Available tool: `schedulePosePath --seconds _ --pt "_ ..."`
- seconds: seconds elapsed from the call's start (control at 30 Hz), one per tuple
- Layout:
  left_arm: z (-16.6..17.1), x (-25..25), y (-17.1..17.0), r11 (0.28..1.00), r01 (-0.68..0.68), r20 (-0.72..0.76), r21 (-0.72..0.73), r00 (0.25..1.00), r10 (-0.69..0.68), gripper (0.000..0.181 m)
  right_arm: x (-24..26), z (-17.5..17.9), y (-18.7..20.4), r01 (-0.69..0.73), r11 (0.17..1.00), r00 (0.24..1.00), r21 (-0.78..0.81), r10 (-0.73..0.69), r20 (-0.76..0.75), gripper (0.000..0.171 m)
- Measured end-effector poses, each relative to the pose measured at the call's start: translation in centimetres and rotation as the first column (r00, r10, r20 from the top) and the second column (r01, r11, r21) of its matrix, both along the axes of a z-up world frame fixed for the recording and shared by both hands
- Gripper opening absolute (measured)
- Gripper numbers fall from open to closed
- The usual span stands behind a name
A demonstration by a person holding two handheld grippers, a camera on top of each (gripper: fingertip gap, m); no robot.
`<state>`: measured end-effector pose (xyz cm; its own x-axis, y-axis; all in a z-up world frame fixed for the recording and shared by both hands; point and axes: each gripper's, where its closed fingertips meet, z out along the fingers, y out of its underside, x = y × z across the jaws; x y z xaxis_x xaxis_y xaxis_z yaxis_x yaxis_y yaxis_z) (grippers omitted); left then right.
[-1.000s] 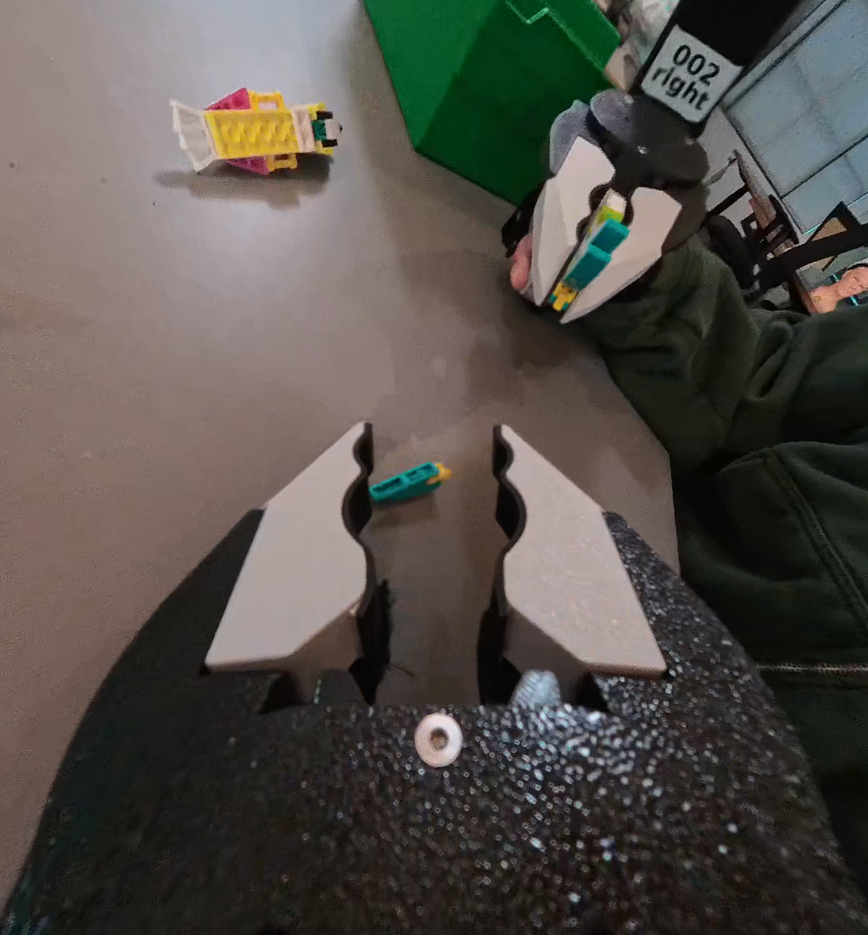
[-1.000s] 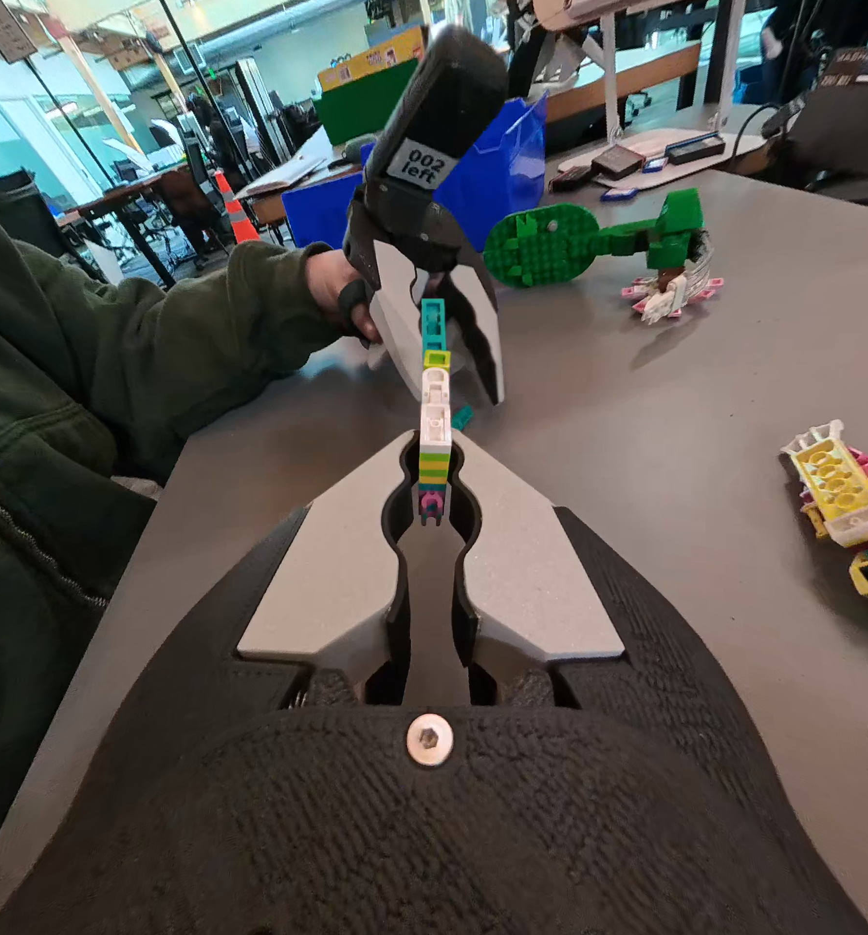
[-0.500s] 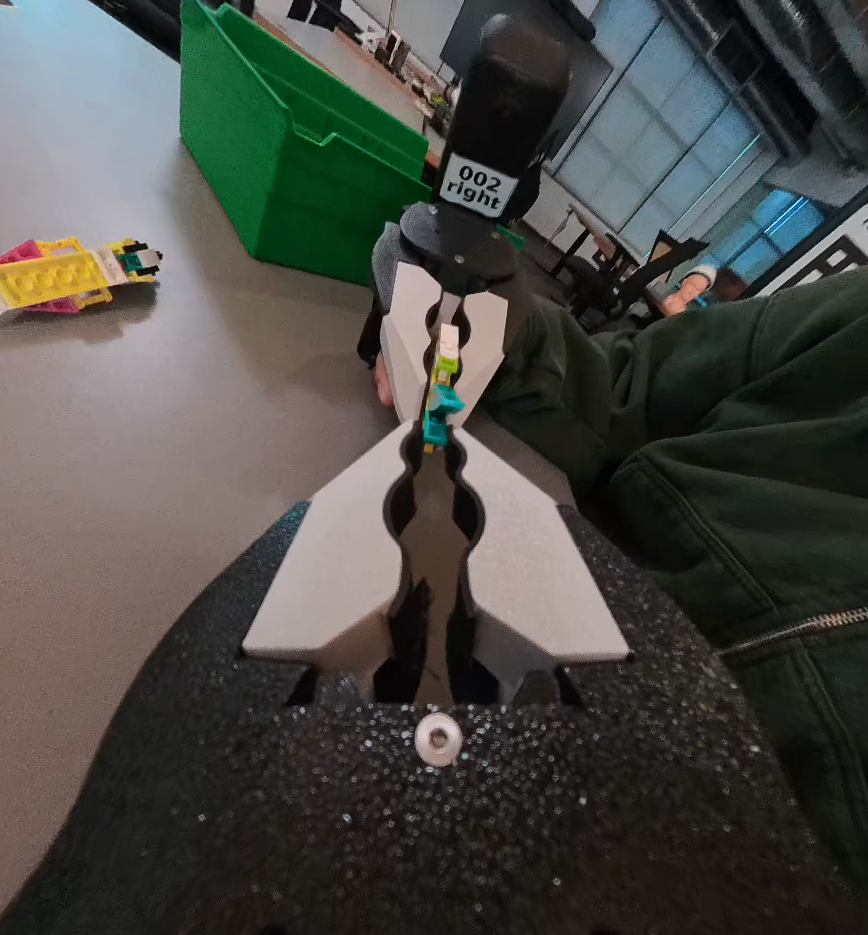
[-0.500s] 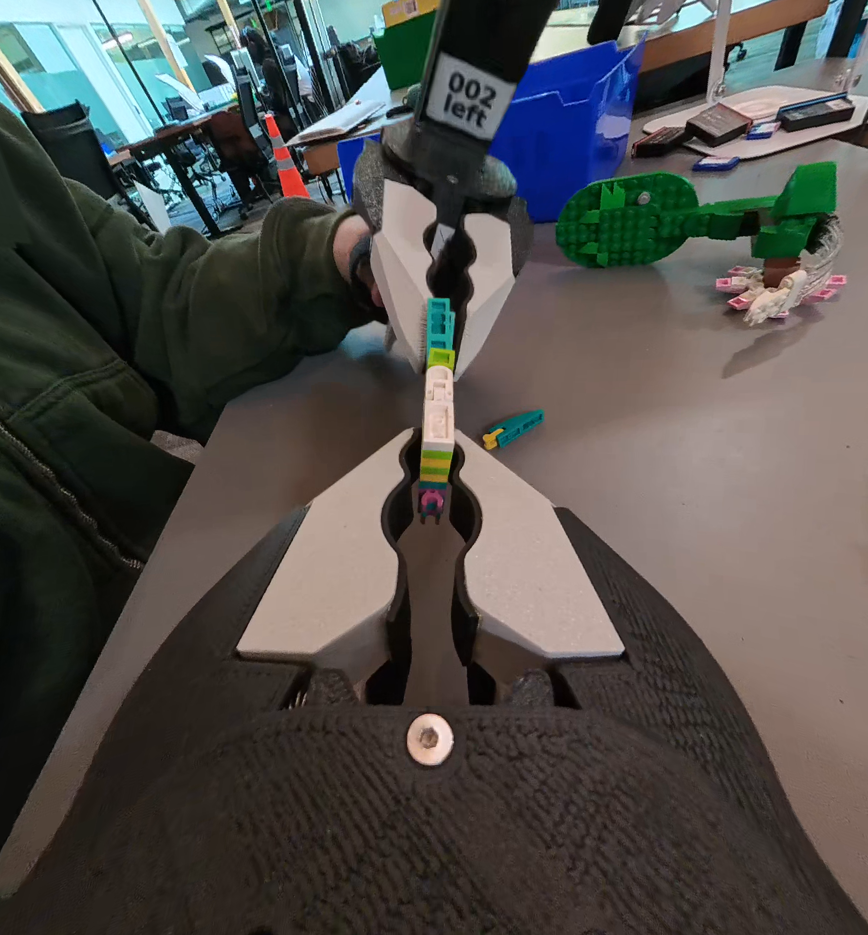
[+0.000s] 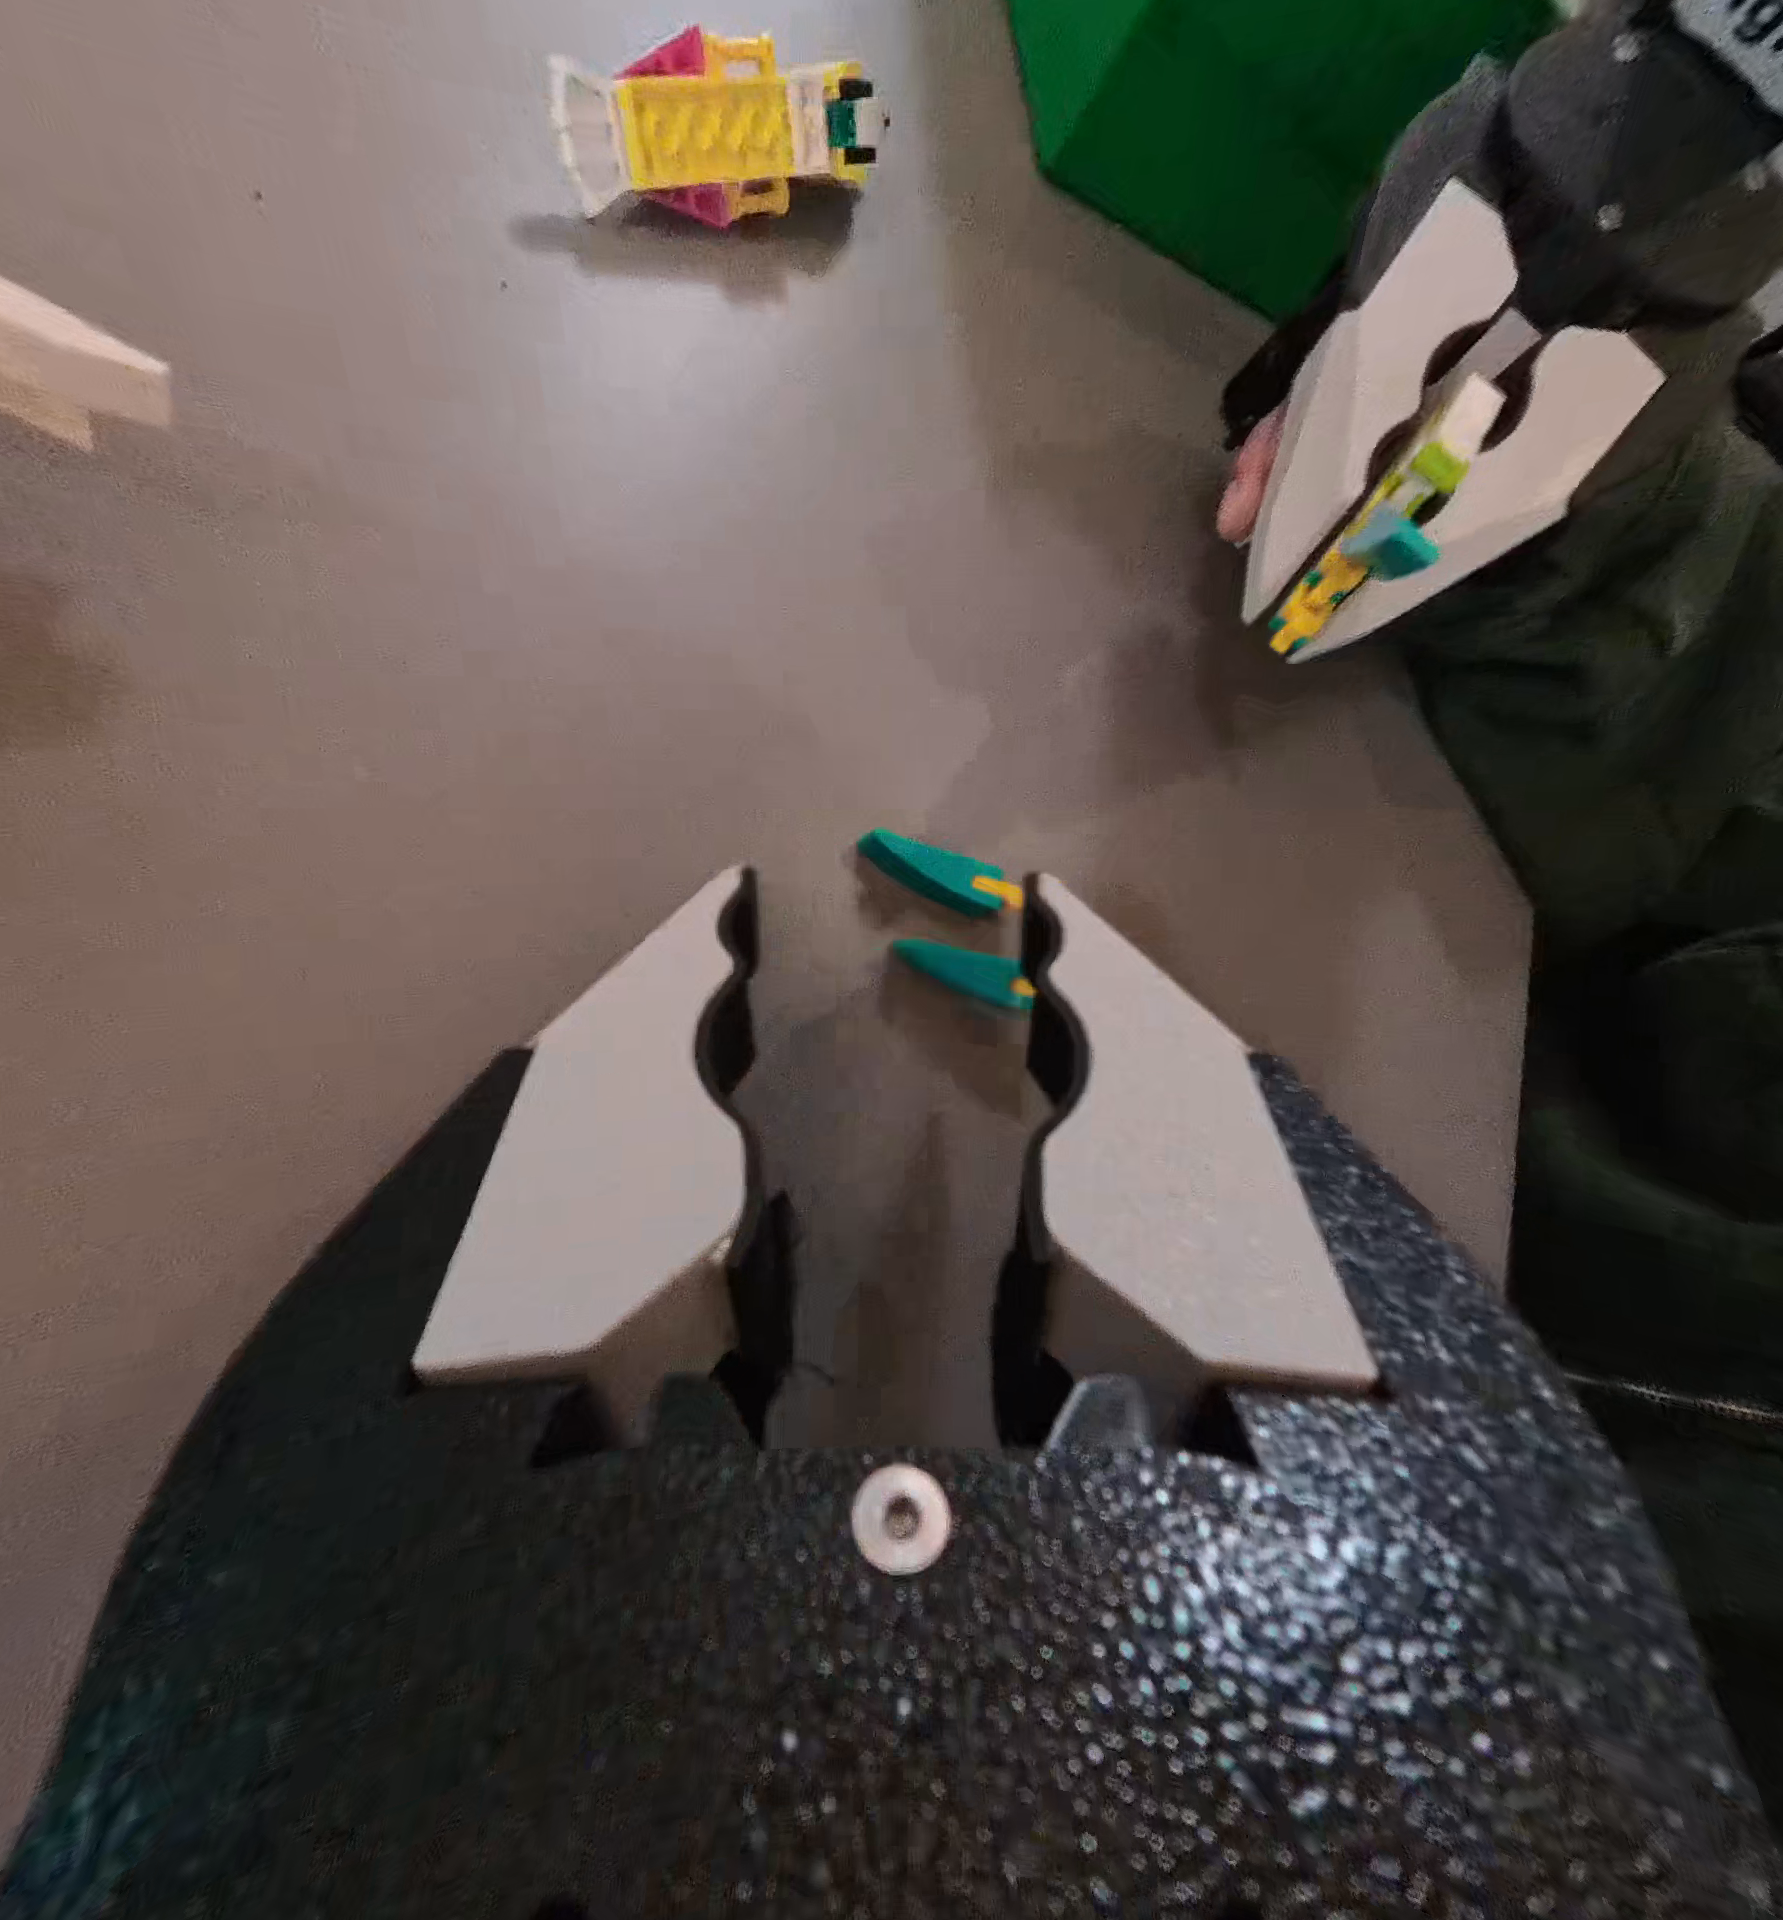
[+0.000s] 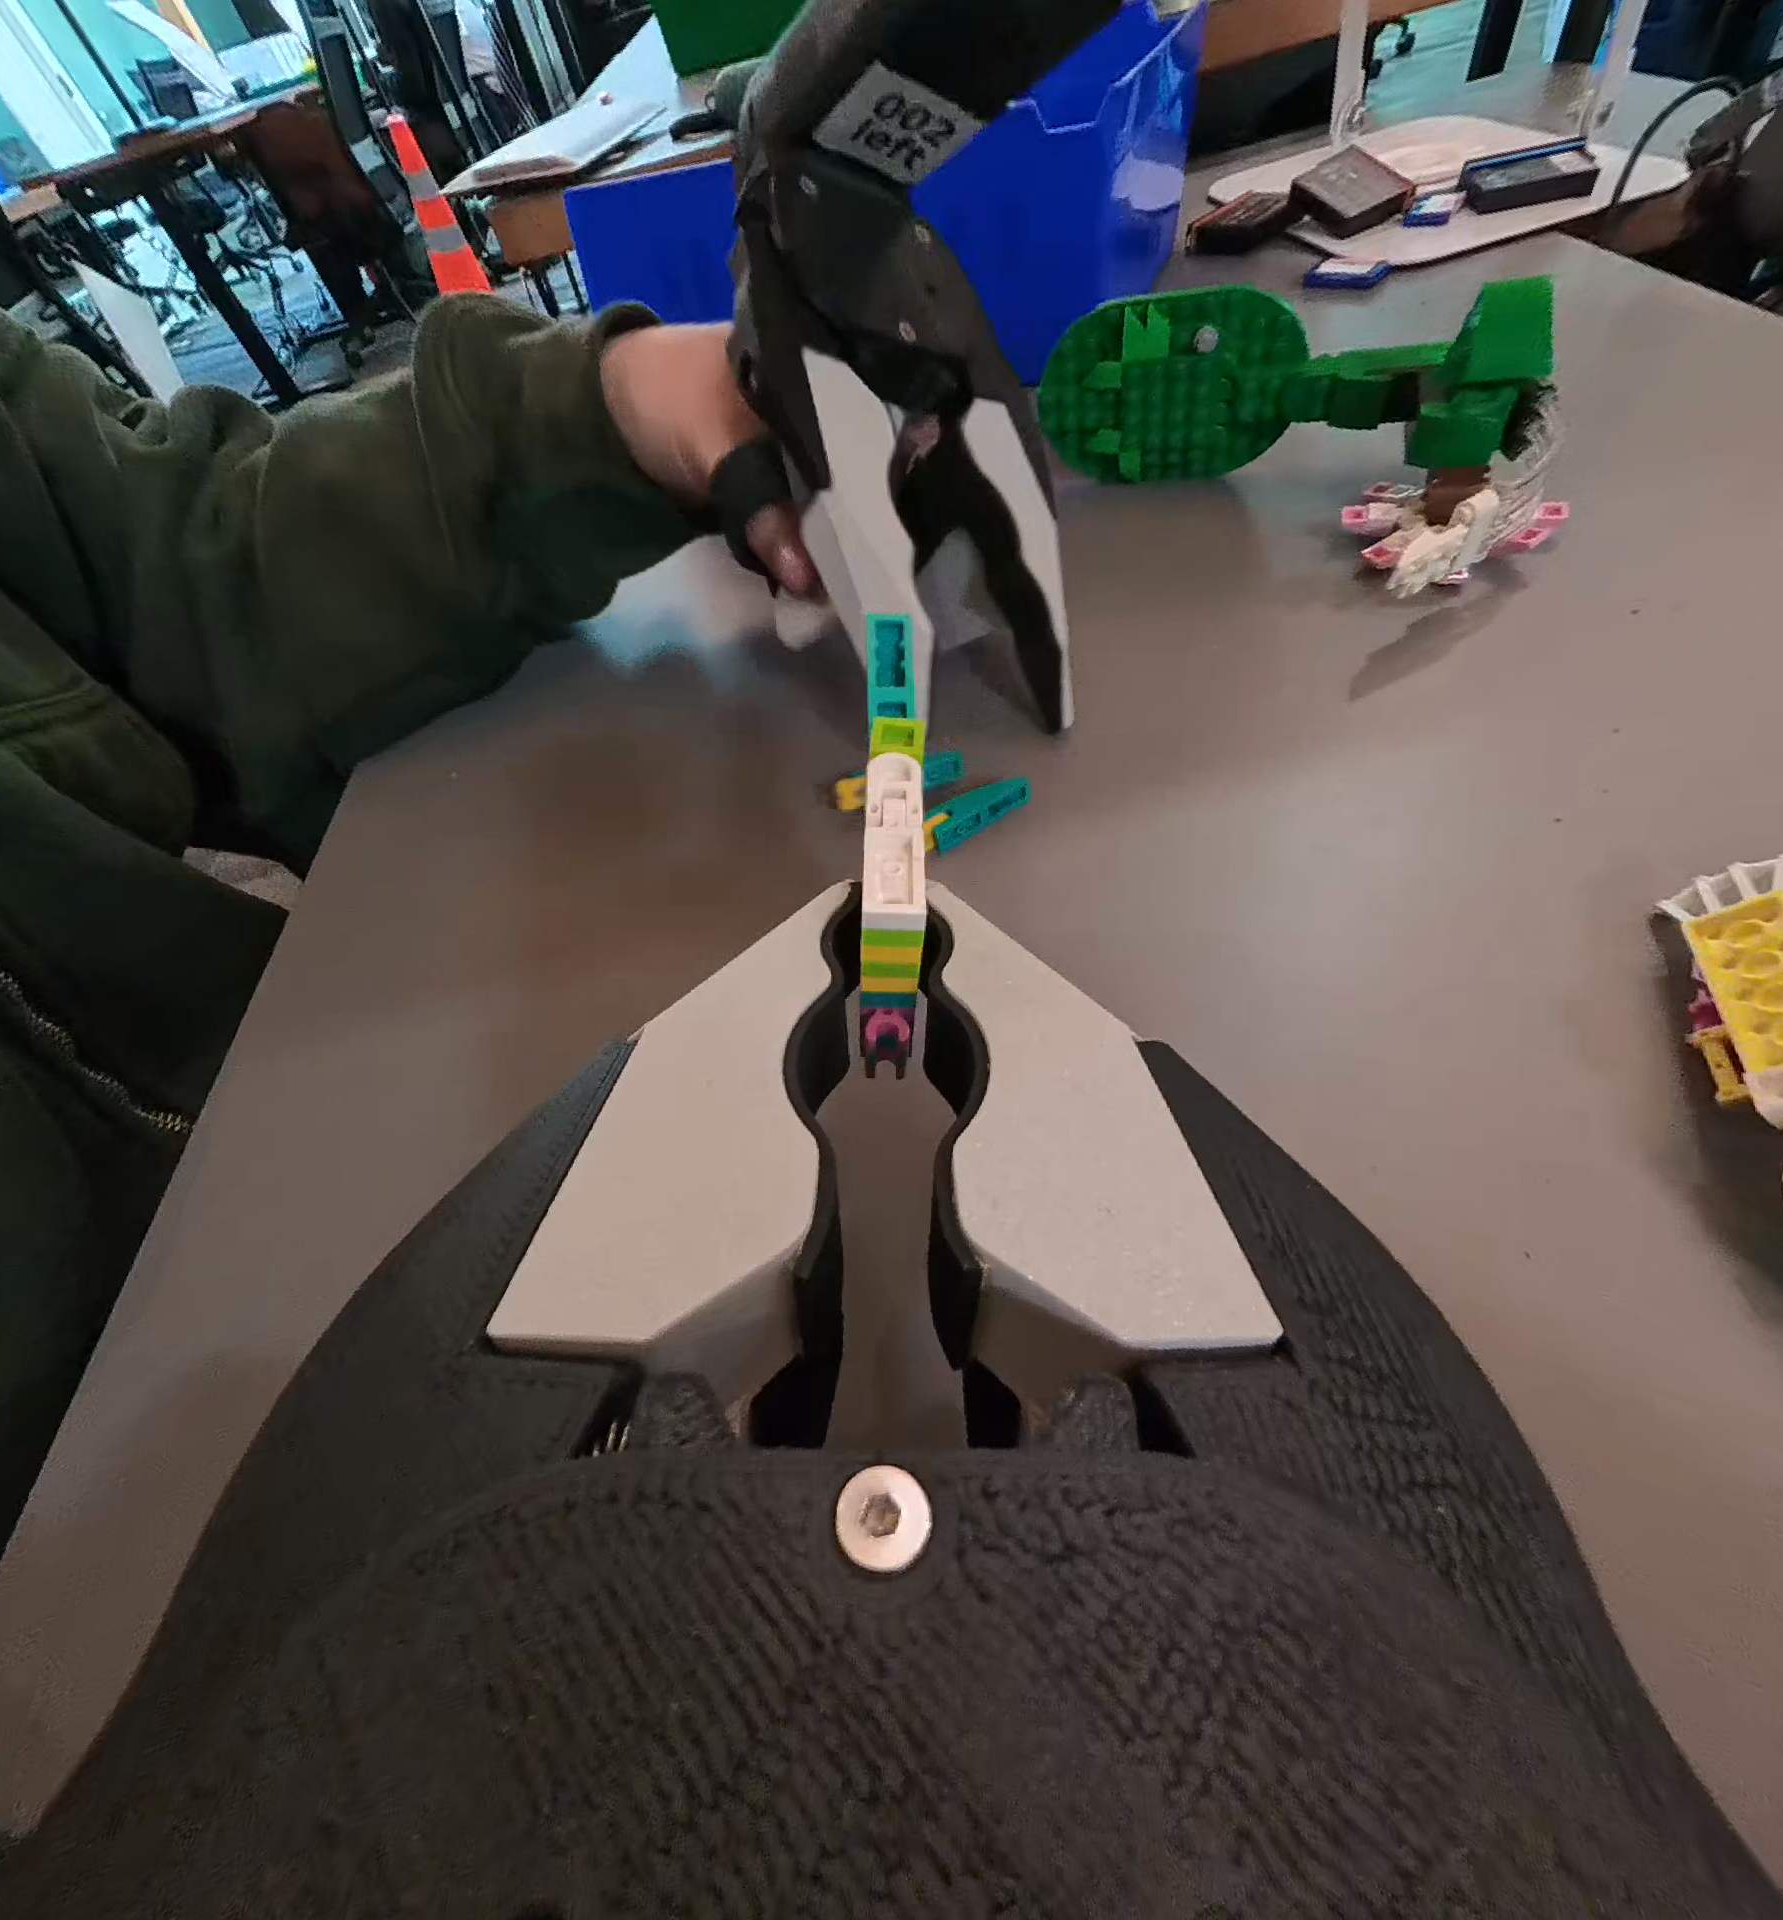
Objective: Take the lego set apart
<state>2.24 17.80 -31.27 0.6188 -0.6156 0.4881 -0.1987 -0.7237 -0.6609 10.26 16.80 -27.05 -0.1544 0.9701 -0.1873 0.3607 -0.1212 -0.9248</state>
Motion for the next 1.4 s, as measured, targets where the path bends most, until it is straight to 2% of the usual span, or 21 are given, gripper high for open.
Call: schedulePosePath --seconds 0.07,0.17,0.2,0.27,0.4,0.43,0.47,0.6,0.67,0.73,0.83,0.9,0.97,1.0,1.03,1.07,1.17,1.27,1.3,1.33,1.4 --pt "1.1 0.5 0.1 0.998 0.018 0.013 0.062 1.000 -0.019 0.053 -0.2 -0.2 -0.2 -0.006 1.000 1.000 0.014 0.006 0.012 0.006" --pt "5.7 3.4 -1.1 0.972 0.099 0.241 0.211 0.959 -0.150 0.070 -0.5 -0.2 -0.8 -0.030 1.000 1.000 0.009 0.030 0.010 0.005" --pt "6.7 4.2 -1.6 0.962 0.122 0.284 0.246 0.940 -0.192 0.061 -0.6 -0.3 -1.1 -0.040 0.999 0.999 0.008 0.040 0.009 0.005" --pt "6.6 5.2 -2.3 0.945 0.161 0.258 0.286 0.936 -0.238 0.051 -0.9 -0.3 -1.6 -0.059 0.998 0.998 0.005 0.059 0.008 0.006" --pt "7.1 7.5 -3.3 0.921 0.207 0.307 0.331 0.899 -0.313 0.041 -1.2 0.0 -2.5 -0.092 0.996 0.996 -0.001 0.092 -0.008 0.005" --pt "7.4 7.9 -3.6 0.918 0.219 0.332 0.332 0.884 -0.331 0.021 -1.3 0.1 -2.7 -0.099 0.995 0.995 0.002 0.099 -0.010 0.005" --pt "7.2 7.9 -3.2 0.923 0.190 0.320 0.336 0.898 -0.302 0.007 -1.3 0.2 -2.9 -0.109 0.994 0.994 0.005 0.109 -0.012 0.005" --pt "7.5 6.1 -2.6 0.909 0.165 0.235 0.384 0.934 -0.269 0.006 -0.4 1.3 -1.8 -0.067 0.997 0.997 0.045 0.069 -0.039 0.000" --pt "8.9 2.5 -0.6 0.918 0.015 0.273 0.395 0.953 -0.133 0.006 1.1 1.2 0.4 0.019 0.997 1.000 0.076 -0.018 -0.018 0.000" --pt "9.4 -0.3 0.5 0.918 -0.077 0.287 0.390 0.957 -0.042 0.006 1.8 2.3 1.6 0.067 0.997 0.996 0.033 -0.065 -0.067 0.000" --pt "9.5 0.7 -0.1 0.922 -0.038 0.307 0.384 0.948 -0.089 0.006 1.2 2.9 1.9 0.108 0.993 0.988 0.036 -0.103 -0.116 0.000" --pt "8.2 2.4 -1.0 0.924 0.054 0.240 0.378 0.958 -0.154 0.006 0.0 3.4 0.9 0.082 0.996 0.983 -0.024 -0.085 -0.160 0.036" --pt "7.4 4.2 -2.0 0.922 0.130 0.223 0.366 0.949 -0.222 0.006 -1.3 3.6 0.0 0.049 0.993 0.980 -0.108 -0.068 -0.185 0.051" --pt "7.2 5.0 -2.4 0.921 0.155 0.228 0.358 0.942 -0.248 0.006 -1.8 3.5 -0.4 0.038 0.991 0.980 -0.126 -0.062 -0.191 0.049" --pt "7.0 5.6 -2.8 0.919 0.177 0.230 0.351 0.936 -0.268 0.006 -2.2 3.3 -0.8 0.027 0.992 0.981 -0.124 -0.050 -0.189 0.032" --pt "6.7 5.9 -2.9 0.919 0.187 0.221 0.346 0.936 -0.274 0.006 -2.4 3.1 -1.2 0.010 0.995 0.981 -0.102 -0.030 -0.189 0.006" --pt "7.2 5.7 -3.2 0.912 0.195 0.232 0.362 0.928 -0.290 0.006 -2.3 3.5 -1.7 -0.005 1.000 0.980 0.007 0.007 -0.200 0.005" --pt "6.6 5.0 -3.0 0.909 0.208 0.166 0.360 0.945 -0.282 0.007 -1.7 3.3 -1.4 0.001 0.999 0.986 0.051 0.008 -0.167 0.005" --pt "6.8 2.9 -1.9 0.914 0.140 0.152 0.381 0.966 -0.211 0.006 -0.8 2.9 0.0 0.059 0.994 0.989 0.087 -0.046 -0.143 0.005" --pt "8.0 0.4 -0.9 0.923 0.039 0.211 0.383 0.969 -0.129 0.006 0.6 3.3 1.8 0.126 0.988 0.981 0.089 -0.111 -0.156 0.005" --pt "8.5 -3.9 0.7 0.930 -0.115 0.232 0.350 0.972 0.033 0.006 2.6 5.3 4.0 0.202 0.979 0.952 0.002 -0.195 -0.235 0.005"
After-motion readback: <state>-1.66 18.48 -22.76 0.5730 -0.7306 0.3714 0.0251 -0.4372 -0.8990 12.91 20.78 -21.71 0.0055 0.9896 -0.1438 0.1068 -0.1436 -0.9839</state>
